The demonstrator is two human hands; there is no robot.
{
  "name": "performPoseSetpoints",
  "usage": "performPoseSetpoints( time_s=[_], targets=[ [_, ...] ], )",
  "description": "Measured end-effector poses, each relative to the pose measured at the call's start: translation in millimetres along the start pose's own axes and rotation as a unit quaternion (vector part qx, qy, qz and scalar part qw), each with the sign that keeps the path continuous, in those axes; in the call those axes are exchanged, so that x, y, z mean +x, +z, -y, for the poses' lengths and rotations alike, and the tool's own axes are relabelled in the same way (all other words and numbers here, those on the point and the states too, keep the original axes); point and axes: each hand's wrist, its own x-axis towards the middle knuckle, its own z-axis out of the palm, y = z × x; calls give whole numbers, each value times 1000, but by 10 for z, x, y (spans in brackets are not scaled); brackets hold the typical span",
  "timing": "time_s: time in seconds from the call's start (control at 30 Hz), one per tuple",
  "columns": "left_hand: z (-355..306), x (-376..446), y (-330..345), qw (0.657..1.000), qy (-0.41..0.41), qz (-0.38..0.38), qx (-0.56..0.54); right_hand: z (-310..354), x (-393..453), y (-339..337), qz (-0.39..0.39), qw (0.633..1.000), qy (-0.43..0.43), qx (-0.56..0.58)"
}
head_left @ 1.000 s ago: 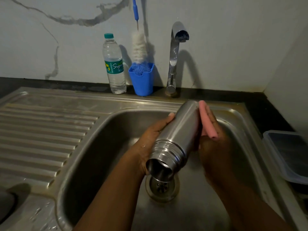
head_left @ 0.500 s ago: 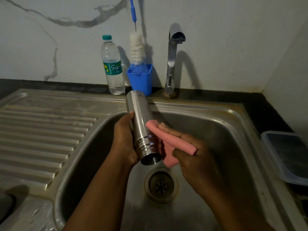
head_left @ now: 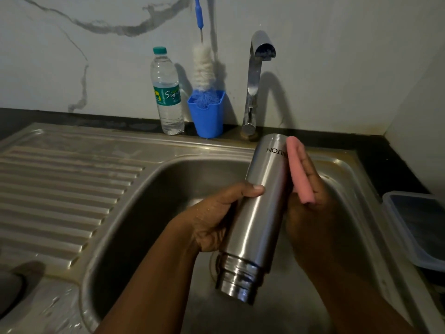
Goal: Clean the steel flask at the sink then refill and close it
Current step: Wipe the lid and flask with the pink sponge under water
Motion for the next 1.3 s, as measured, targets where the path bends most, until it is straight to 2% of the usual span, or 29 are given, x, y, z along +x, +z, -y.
performPoseSetpoints(
  time_s=[0.07, 0.13, 0.17, 0.23, 0.27, 0.33, 0.37, 0.43, 0.5, 0.6, 0.77, 0.93, 1.03, 1.1, 1.2, 1.3],
  targets=[
    [-4, 21, 21, 999, 30, -27, 0, -49, -12, 38, 14, 999, 28, -8],
    [-18, 40, 28, 995, 68, -74, -28, -10, -86, 24, 78, 992, 94, 24],
    [-30, 41, 27, 989, 88, -96, -65, 32, -124, 31, 120, 989, 85, 33],
    [-59, 24, -8, 966, 128, -135, -178, 88, -199, 33, 226, 970, 83, 43],
    [-76, 15, -65, 949, 151, -161, -227, 40, -159, 116, 260, 956, 124, 53],
    [-110, -25, -166, 916, 199, -220, -269, -28, -125, 189, 348, 917, 188, 54],
    [-117, -34, -210, 906, 220, -247, -265, -93, -114, 189, 359, 904, 220, 77],
    [-134, -45, -236, 896, 249, -279, -241, -90, -89, 153, 297, 906, 270, 134],
    [-142, -44, -215, 896, 259, -280, -227, -88, -116, 15, 239, 905, 293, 195],
    [-135, -40, -176, 901, 259, -276, -214, -37, -105, -77, 224, 887, 324, 241],
    [-123, -5, -157, 899, 239, -317, -186, -51, -28, -133, 193, 884, 373, 205],
    [-91, 58, -145, 868, 268, -408, -92, -76, -22, -145, 119, 918, 359, 120],
    [-57, 41, -119, 830, 330, -450, 23, -20, 9, -136, 67, 914, 354, 185],
    [-7, 45, -127, 804, 353, -462, 124, 32, 20, -143, 32, 920, 327, 214],
    [59, 73, -121, 784, 352, -450, 243, 117, -3, -154, -22, 976, 204, 71],
    [99, 105, -102, 754, 327, -437, 364, 134, -9, -79, -80, 995, 58, -18]
  ],
)
